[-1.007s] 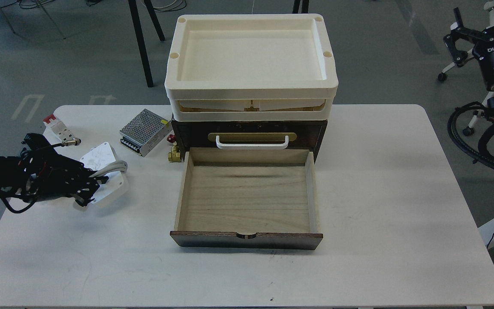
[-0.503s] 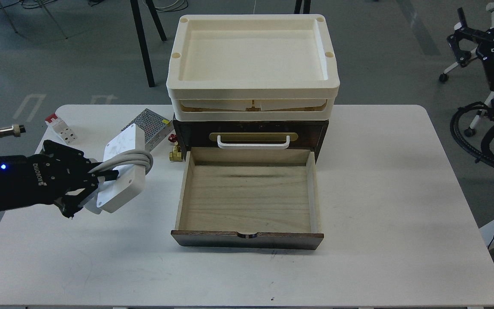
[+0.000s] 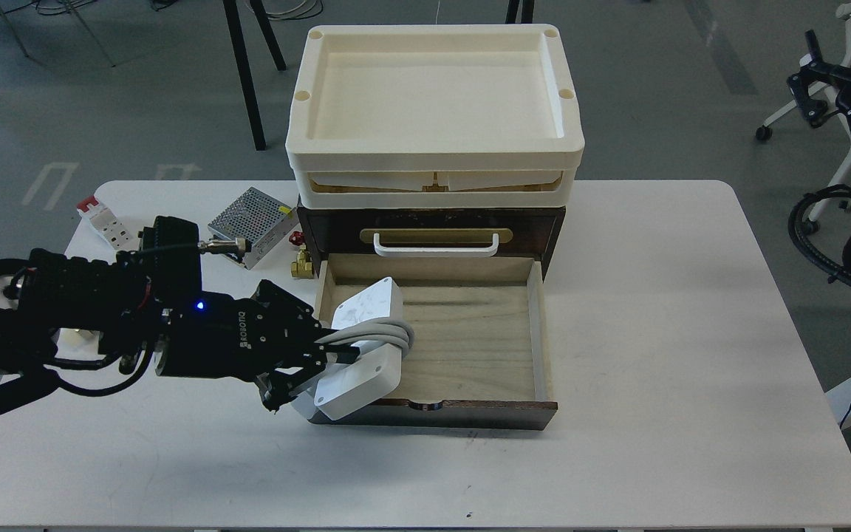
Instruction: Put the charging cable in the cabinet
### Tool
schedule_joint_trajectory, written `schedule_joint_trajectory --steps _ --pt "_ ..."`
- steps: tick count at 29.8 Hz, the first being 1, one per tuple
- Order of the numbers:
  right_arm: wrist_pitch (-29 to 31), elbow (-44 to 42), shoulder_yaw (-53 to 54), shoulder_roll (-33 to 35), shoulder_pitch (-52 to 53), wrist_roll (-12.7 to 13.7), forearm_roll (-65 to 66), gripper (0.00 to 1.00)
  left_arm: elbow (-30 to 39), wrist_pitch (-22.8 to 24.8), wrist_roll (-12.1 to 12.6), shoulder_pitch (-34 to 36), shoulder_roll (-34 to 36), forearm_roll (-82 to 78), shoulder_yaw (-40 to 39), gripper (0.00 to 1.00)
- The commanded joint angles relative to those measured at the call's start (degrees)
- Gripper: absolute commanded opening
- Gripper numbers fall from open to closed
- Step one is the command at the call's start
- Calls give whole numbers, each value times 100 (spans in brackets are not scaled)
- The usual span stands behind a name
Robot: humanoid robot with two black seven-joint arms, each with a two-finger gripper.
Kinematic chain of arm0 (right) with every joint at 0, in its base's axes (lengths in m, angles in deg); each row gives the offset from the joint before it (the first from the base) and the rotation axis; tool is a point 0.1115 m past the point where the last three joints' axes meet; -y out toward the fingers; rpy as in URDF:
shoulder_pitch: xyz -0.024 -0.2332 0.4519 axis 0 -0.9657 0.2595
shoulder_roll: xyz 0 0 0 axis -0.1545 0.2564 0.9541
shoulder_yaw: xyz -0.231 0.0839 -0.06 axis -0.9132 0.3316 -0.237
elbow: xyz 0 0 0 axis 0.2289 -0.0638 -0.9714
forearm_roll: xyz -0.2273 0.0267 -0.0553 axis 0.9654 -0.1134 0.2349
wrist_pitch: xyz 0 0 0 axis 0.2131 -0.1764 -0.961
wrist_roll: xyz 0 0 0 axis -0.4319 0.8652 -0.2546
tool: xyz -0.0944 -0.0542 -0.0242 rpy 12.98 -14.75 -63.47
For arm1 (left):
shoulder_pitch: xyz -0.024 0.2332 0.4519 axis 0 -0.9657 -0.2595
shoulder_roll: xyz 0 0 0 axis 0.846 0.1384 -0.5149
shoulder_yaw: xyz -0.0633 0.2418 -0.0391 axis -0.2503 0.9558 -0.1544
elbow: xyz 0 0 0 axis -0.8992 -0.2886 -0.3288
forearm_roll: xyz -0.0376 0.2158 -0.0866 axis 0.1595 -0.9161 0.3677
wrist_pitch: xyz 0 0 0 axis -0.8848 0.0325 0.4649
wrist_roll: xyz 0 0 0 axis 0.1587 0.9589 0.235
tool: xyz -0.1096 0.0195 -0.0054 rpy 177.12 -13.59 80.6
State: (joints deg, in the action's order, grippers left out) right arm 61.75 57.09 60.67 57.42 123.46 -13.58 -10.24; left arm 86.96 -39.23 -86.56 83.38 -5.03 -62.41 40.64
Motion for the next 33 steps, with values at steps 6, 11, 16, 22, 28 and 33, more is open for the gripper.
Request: schedule_joint_trajectory --steps 6,11,16,22,28,33 --pt "6 -9 8 0 -60 1 0 100 -985 173 1 43 -670 -105 19 2" --pt "6 0 17 -9 -51 1 0 100 -1565 164 1 17 -959 -150 28 2" --pt "6 8 8 -9 -51 1 0 100 -1715 173 1 8 -1144 -132 2 2" --pt "6 17 17 -9 -51 1 0 100 -1996 146 1 -62 -1531 -141 28 10" --pt "6 26 26 0 -51 1 0 100 -2084 94 1 -71 -1575 -44 1 43" --pt "6 43 52 -17 -51 1 0 100 -2093 102 1 -71 -1575 43 -34 64"
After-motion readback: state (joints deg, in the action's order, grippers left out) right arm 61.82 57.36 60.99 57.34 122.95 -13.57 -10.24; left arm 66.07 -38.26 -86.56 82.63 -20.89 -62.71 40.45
